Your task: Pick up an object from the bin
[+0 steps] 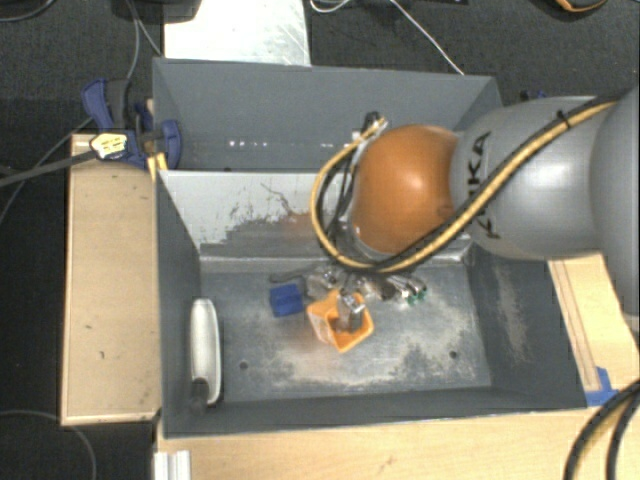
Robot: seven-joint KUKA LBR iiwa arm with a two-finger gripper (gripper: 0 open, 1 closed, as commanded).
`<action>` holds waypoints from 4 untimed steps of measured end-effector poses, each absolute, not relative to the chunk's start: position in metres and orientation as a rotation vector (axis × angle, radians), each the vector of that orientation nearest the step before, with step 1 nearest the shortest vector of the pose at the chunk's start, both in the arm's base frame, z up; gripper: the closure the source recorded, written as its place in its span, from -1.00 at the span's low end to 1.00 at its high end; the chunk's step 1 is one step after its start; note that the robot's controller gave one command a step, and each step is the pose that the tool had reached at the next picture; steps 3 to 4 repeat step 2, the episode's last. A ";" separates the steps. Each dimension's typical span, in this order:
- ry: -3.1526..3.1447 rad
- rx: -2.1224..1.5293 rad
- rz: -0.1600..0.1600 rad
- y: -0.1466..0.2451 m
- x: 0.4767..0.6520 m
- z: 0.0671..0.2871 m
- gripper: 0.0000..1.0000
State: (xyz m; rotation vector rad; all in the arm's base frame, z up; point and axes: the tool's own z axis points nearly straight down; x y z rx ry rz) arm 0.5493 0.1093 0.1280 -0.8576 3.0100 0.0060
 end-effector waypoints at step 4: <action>3.028 -0.778 0.007 0.101 0.510 0.271 1.00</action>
Offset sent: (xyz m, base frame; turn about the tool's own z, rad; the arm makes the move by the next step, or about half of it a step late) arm -0.0401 -0.0084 0.1421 0.0535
